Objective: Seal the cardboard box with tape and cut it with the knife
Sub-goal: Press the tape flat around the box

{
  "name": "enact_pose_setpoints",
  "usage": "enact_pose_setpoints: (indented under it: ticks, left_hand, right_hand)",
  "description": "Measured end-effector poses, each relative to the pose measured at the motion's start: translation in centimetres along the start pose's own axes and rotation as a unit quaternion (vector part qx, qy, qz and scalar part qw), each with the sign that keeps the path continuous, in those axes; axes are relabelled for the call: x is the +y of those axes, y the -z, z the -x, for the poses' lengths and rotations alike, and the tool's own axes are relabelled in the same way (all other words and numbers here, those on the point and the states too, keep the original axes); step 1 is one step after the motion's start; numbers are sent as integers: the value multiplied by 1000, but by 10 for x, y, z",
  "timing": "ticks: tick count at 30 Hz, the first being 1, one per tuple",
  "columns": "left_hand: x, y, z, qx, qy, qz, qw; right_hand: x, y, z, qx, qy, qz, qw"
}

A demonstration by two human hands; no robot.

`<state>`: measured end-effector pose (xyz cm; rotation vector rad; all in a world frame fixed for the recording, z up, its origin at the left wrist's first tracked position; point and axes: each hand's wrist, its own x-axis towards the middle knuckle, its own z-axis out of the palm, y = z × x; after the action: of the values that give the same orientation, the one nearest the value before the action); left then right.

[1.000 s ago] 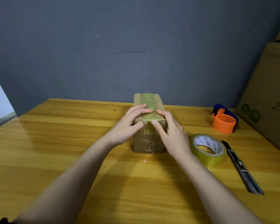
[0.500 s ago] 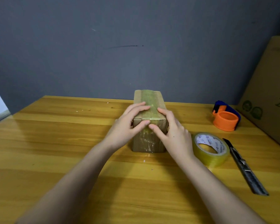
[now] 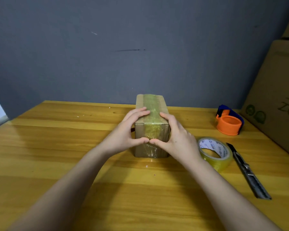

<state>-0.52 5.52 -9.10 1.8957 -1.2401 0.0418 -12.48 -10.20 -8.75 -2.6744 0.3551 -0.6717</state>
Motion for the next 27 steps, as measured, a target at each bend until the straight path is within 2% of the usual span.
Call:
enact_pose_setpoints:
  ticks: [4,9,17,27]
  left_hand:
    - [1,2,1,2,4,33,999]
    - [1,-5,-2,69,15,26,997]
    - [-2,-7,-2,77,17,0,997]
    - [-5,-2,0,46,2,15,999]
  right_hand:
    - [-9,-3,2,26,-34,-107,993]
    - [-22,-13,3,93,-76,-152,981]
    - [-21,-20,1,120,-83,-129,981]
    - [-9,-12,2,73,-29,-45,996]
